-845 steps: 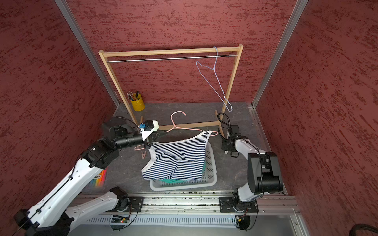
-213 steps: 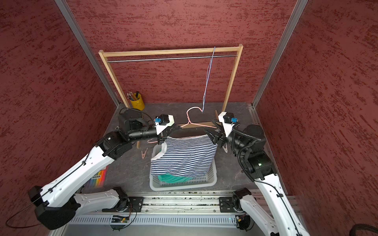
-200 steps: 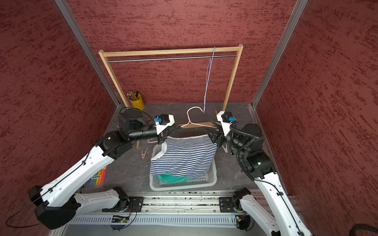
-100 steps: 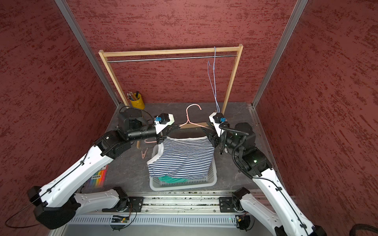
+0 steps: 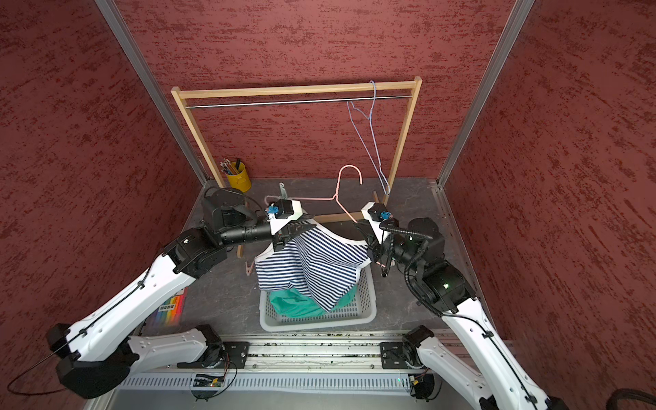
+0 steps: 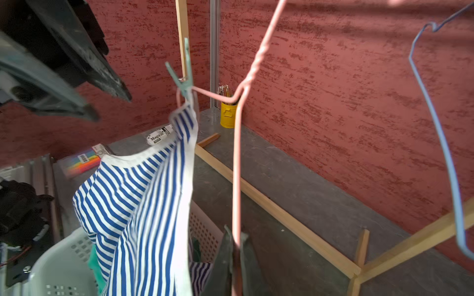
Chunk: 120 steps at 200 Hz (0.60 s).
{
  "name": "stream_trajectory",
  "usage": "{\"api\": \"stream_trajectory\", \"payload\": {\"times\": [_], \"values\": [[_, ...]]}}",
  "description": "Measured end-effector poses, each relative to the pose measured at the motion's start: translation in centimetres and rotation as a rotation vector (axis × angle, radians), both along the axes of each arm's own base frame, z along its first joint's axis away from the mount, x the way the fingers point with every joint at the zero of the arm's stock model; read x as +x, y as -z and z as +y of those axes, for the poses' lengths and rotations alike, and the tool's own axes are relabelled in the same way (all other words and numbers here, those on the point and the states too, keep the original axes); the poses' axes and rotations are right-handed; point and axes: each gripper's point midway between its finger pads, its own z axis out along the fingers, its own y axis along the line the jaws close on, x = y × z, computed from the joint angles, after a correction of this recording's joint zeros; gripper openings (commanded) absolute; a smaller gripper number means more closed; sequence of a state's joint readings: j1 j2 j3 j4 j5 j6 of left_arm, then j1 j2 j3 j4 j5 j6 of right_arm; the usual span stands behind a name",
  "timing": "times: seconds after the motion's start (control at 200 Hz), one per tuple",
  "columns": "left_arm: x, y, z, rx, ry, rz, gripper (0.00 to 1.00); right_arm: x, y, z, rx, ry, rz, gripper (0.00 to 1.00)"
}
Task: Remove the clothespins securing tank tops to the hanger
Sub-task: Adjust the hanger.
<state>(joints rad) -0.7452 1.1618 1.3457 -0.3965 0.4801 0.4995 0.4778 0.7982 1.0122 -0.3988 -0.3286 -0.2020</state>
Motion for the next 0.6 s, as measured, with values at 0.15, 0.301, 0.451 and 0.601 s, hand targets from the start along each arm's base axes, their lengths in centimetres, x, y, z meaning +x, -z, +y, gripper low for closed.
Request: {"api": "stream_trajectory", "payload": {"times": [0.15, 0.301, 0.451, 0.601], "values": [[0.0, 0.1, 0.2, -0.010, -0.014, -0.001, 0.95, 0.0, 0.0, 0.0, -0.017, -0.003, -0.016, 0.00], [0.6, -0.4, 1.6, -0.032, -0.072, -0.010, 1.00, -0.5, -0.2, -0.3, -0.054, -0.015, -0.068, 0.00], [1.0, -1.9, 4.4, -0.061, -0.141, -0.040, 1.00, -1.9, -0.9, -0.8, -0.084, -0.034, -0.153, 0.00], [1.4, -3.1, 8.6, -0.087, -0.202, -0.035, 1.00, -3.3, -1.1, -0.3, -0.137, -0.116, -0.236, 0.00]]}}
